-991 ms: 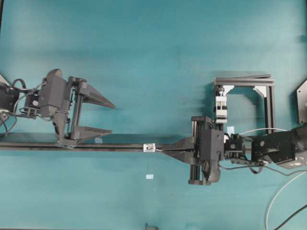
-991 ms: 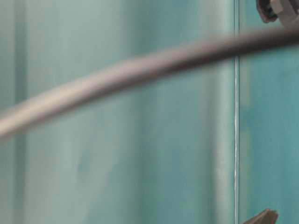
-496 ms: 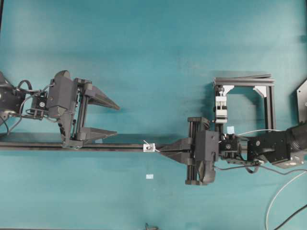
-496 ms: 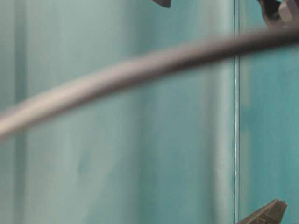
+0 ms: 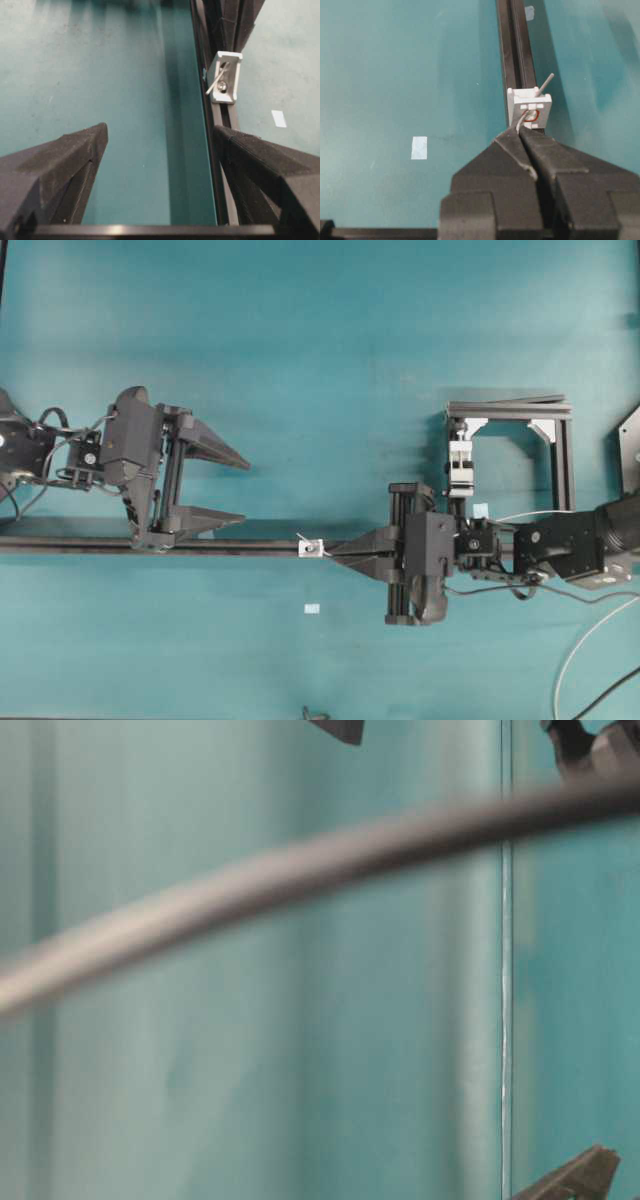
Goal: Insert the wire through the hole in the metal fitting marked with a red label.
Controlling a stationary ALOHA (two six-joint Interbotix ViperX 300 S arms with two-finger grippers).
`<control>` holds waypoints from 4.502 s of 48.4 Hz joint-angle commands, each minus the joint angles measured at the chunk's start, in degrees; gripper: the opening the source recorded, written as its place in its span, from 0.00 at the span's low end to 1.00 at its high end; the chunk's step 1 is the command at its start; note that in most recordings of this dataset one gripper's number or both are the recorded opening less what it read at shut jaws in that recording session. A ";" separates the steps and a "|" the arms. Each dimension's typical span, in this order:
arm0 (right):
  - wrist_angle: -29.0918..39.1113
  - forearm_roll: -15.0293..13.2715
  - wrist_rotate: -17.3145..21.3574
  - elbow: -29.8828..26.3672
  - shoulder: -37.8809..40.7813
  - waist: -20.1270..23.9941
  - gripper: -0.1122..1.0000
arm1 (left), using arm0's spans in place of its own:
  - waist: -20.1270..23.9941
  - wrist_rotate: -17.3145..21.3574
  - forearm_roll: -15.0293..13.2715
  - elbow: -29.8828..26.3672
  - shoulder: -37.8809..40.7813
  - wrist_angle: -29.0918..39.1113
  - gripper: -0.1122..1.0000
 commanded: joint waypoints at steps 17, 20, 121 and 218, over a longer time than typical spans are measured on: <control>-0.26 -2.11 0.09 -2.37 -0.88 -0.09 0.09 | -0.35 -1.93 0.35 -5.27 6.06 -0.26 0.59; -0.26 -2.20 0.09 -2.37 -0.88 -0.09 0.09 | -0.44 -1.93 0.35 -5.54 6.06 -0.26 0.59; 2.02 -3.87 0.18 -3.87 -0.18 -1.14 0.09 | -5.10 -7.56 0.44 -14.77 10.11 9.76 0.48; 2.37 -3.87 0.35 -3.25 -1.76 -0.70 0.95 | -6.24 -7.47 0.53 -10.20 -0.97 23.29 0.01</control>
